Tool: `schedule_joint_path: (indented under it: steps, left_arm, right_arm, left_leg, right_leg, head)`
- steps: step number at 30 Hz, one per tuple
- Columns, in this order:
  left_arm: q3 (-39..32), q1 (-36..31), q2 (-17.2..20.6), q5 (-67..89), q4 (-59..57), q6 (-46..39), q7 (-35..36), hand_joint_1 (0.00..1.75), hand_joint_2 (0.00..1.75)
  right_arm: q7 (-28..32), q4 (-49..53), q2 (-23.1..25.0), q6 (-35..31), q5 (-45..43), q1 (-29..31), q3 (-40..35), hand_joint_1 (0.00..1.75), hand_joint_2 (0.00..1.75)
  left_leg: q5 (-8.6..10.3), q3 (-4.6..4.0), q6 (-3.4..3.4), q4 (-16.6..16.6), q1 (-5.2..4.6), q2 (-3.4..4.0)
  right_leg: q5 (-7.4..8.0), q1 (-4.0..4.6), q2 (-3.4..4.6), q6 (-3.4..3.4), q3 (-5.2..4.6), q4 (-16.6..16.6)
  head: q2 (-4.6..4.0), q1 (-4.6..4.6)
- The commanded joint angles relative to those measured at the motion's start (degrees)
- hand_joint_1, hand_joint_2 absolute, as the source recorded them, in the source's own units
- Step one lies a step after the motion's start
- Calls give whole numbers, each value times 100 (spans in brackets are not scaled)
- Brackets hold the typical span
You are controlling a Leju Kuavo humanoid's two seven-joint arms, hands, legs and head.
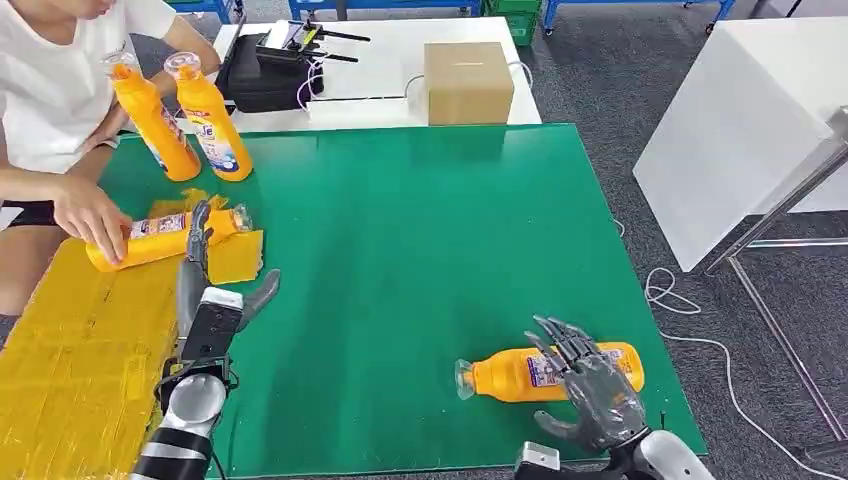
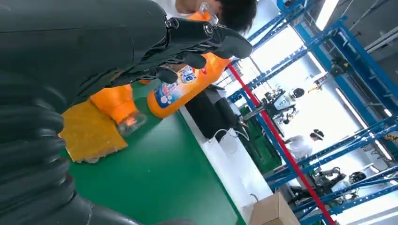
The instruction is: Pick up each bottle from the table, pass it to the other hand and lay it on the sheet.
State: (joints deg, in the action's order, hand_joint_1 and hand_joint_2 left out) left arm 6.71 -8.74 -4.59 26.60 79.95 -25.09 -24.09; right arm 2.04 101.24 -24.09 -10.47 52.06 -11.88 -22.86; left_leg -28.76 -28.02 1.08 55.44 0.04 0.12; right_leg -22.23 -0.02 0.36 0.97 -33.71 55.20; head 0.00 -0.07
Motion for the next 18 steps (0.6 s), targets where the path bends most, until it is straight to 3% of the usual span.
schedule_joint_path:
  steps: [1,8,18]
  left_arm:
    - [280,117,-69,-77,-56,78,23,0,175]
    - [380,93,-102,-89,-44,157,82,0,175]
    - [385,71,-104,-91,-39,171,92,0,175]
  right_arm:
    - [-391,-100,-228,109,-196,-242,771,0,175]
    - [-757,-723,62,376,530,28,780,0,175]
    - [-783,-812,77,384,574,94,769,0,175]
  left_leg:
    - [-6,12,0,-4,-1,-13]
    - [-4,15,-3,-9,4,-3]
    - [-6,10,1,-5,1,0]
  right_leg:
    - [-9,-1,-15,6,16,-5]
    - [-2,1,-5,2,20,-12]
    - [-1,1,-2,2,13,-8]
  head:
    - [0,0]
    - [0,0]
    - [0,0]
